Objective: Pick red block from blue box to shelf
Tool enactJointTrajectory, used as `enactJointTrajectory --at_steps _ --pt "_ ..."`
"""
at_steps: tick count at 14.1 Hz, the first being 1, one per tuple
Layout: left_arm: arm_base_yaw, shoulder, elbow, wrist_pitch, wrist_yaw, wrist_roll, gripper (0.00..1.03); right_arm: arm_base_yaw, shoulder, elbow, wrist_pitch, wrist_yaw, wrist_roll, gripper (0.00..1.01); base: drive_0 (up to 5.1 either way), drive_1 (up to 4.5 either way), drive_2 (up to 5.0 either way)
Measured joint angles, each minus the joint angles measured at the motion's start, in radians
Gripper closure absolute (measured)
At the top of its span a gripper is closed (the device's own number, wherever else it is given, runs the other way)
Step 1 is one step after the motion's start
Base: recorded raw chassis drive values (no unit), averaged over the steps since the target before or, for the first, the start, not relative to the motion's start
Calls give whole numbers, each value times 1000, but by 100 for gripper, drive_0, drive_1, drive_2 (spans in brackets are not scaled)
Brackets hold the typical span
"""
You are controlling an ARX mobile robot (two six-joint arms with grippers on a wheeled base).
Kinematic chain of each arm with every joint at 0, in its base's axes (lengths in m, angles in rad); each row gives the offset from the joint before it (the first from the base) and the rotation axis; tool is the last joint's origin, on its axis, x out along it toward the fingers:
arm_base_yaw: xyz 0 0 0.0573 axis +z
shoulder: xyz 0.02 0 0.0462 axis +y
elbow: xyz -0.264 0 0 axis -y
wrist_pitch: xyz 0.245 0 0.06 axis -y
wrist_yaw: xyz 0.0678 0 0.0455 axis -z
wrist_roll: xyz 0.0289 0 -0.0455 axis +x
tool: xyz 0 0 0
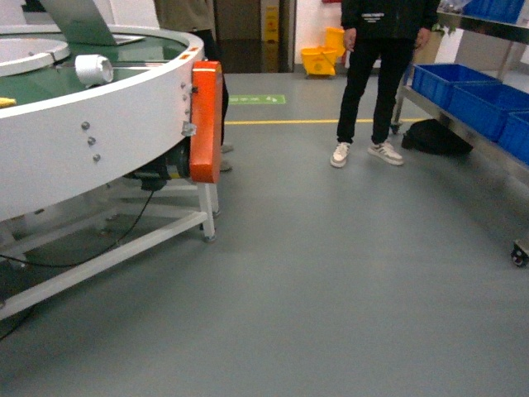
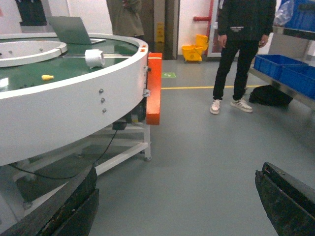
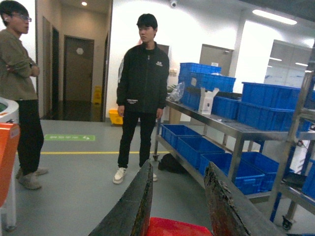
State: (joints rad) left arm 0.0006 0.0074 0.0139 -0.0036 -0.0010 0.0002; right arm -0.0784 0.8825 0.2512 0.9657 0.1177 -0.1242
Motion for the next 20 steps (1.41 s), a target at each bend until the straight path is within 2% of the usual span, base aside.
enactJointTrajectory --at_steps 20 --pt "0 0 0 0 0 0 5 0 -1 0 0 0 0 74 -153 -153 -153"
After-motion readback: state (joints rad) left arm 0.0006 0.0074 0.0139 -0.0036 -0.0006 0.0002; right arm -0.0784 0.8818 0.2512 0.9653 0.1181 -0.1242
